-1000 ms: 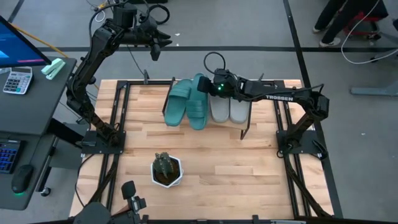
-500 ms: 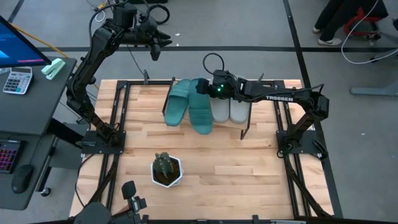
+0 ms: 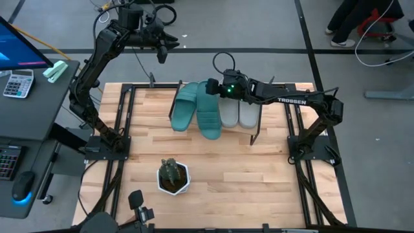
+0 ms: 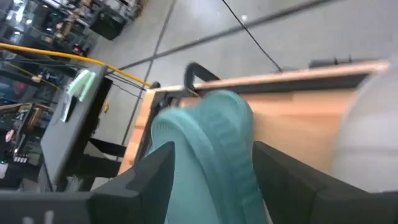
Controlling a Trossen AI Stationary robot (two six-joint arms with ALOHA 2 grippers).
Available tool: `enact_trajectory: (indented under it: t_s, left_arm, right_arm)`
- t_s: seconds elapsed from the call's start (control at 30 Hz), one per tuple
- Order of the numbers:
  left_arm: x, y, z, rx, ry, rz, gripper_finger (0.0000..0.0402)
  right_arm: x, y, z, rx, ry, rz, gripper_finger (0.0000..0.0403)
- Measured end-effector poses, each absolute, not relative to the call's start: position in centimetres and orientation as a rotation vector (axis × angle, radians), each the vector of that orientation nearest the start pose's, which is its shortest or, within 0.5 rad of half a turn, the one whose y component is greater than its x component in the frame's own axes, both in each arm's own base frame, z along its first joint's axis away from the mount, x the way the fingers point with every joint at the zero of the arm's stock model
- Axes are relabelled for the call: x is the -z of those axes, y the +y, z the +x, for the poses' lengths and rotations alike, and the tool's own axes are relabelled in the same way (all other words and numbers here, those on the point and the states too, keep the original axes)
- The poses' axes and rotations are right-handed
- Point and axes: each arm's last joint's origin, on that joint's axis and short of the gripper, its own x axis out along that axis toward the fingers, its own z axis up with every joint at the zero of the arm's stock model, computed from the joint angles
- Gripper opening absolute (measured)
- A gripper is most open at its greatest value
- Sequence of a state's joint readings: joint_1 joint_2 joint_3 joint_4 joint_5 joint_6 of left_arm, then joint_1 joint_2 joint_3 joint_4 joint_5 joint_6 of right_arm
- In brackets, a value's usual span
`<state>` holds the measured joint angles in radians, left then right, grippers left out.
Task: Pick and place slides into the shelf
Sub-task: Adjust the green slide on the shelf
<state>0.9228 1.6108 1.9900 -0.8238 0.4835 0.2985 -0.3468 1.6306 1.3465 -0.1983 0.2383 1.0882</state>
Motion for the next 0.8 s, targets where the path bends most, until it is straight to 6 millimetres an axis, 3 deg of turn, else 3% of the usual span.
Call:
enact_trajectory:
  t_s: [0.47,0.67,0.8]
  left_arm:
    - [-47.2,23.5,22.1,-0.31,0.408,0.009,0.0107]
    - [-47.0,23.3,22.2,-0.301,0.418,0.003,0.0107]
    - [-47.0,23.4,22.2,-0.302,0.42,0.002,0.0107]
  right_arm:
    - [-33.8,-15.5,33.7,0.848,0.188,0.85,0.0215]
    - [-36.5,-14.1,32.5,0.585,0.566,0.683,0.02]
    - [-37.5,-12.1,31.1,0.496,0.819,0.509,0.0128]
